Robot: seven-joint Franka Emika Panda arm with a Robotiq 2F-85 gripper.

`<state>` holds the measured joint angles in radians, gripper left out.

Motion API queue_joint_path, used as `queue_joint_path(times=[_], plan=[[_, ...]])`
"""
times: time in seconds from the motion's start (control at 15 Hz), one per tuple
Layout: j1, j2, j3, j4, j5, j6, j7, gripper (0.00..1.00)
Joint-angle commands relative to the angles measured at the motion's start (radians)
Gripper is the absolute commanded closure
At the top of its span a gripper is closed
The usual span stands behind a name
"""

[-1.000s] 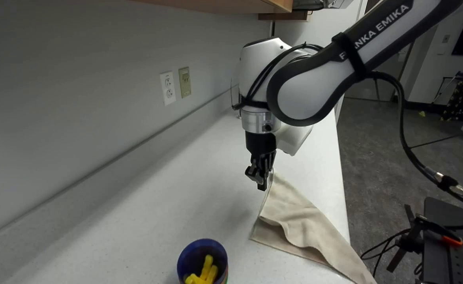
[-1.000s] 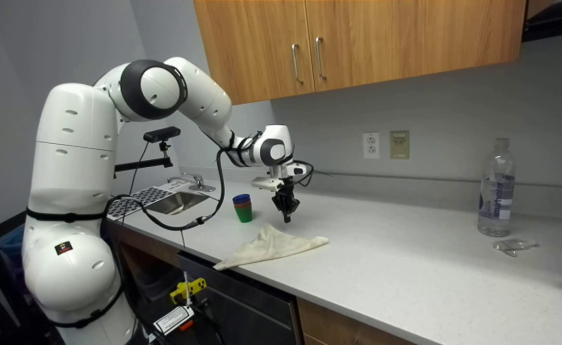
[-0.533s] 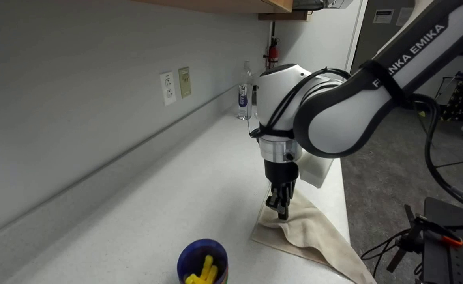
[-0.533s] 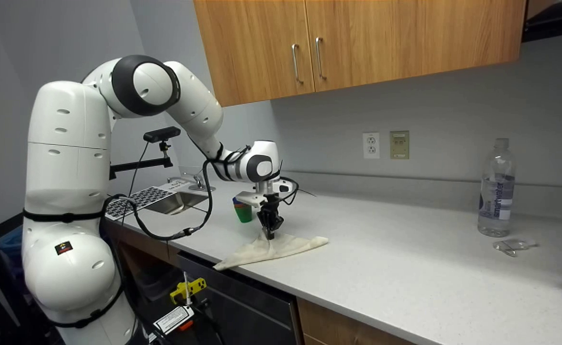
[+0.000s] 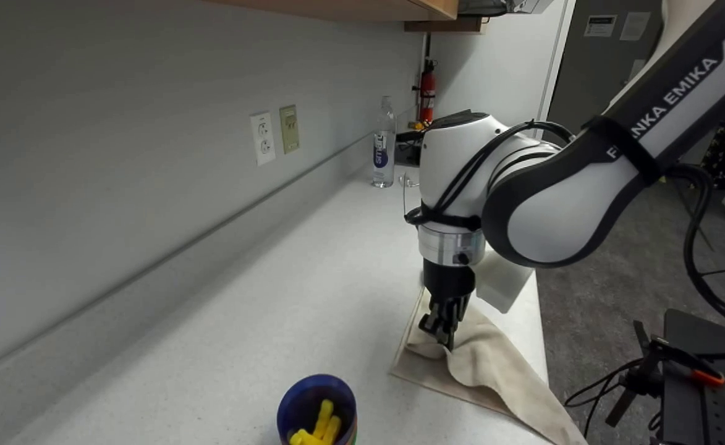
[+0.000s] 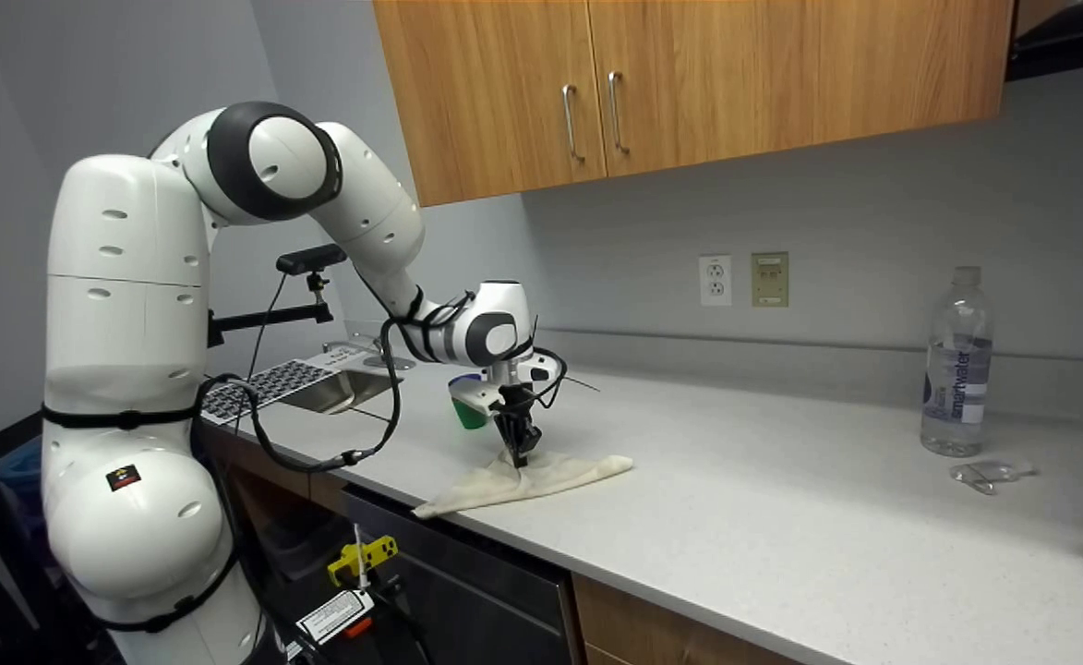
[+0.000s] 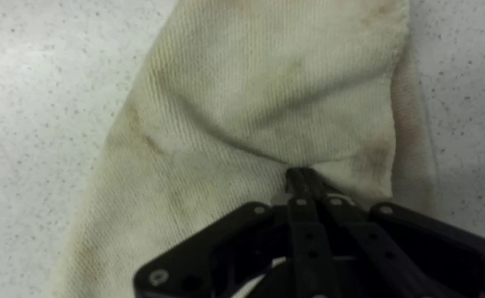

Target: Unfold the cloth

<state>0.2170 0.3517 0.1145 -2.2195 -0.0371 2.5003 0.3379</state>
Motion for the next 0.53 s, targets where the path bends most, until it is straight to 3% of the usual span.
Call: queue_joint_path(times=[0.0, 0.47], plan=[[0.03, 0.06, -0.043, 0.037, -0.038, 0.077, 0.066, 1.0], [0.03, 0.148, -0.089, 0.175, -0.03, 0.079, 0.107, 1.0]])
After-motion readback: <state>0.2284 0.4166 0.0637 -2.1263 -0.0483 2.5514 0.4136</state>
